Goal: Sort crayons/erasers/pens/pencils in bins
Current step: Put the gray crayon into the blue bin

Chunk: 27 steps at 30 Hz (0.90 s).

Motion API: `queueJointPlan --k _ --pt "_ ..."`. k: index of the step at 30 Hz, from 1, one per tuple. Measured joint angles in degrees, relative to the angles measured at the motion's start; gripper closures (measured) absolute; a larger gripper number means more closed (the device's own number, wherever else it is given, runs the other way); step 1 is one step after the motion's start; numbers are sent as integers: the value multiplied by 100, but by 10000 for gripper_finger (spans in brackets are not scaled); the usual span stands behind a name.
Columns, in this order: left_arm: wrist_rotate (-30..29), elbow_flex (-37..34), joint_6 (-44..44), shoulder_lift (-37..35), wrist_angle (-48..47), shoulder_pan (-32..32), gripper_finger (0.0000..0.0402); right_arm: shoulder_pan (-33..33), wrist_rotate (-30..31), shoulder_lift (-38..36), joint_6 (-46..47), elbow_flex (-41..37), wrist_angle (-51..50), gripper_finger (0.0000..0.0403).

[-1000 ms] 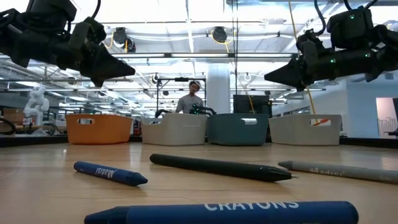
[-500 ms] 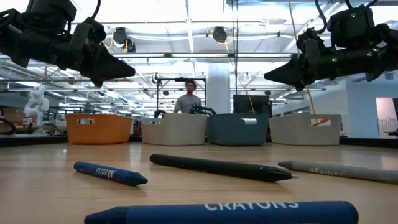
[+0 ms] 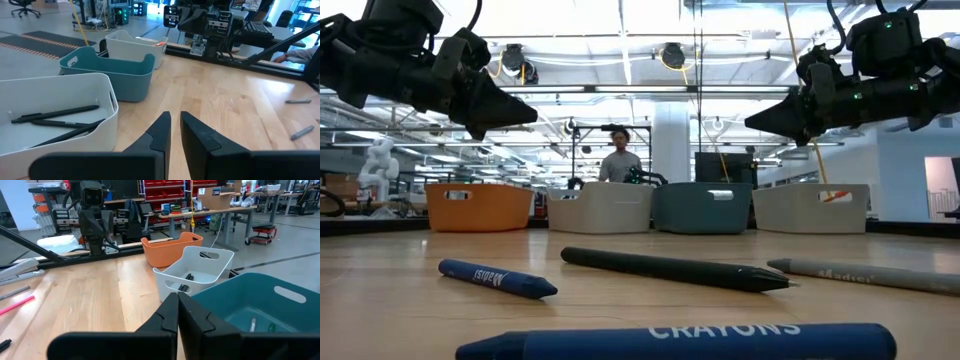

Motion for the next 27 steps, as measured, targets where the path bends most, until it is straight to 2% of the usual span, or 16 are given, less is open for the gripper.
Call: queueJointPlan --k 10,13,19,22,27 --pt "-2 0 5 0 -2 0 355 124 12 2 -26 5 15 403" --pt "-2 0 32 0 -55 0 357 368 272 2 -58 144 -193 403" --pt "-177 0 41 0 -207 0 396 1108 1040 4 -44 1085 -2187 403" --pt "-421 0 103 0 -212 1 395 1496 1341 4 334 1509 -3155 403" --pt "-450 0 316 0 -212 1 397 2197 1975 88 1086 2069 -4242 403"
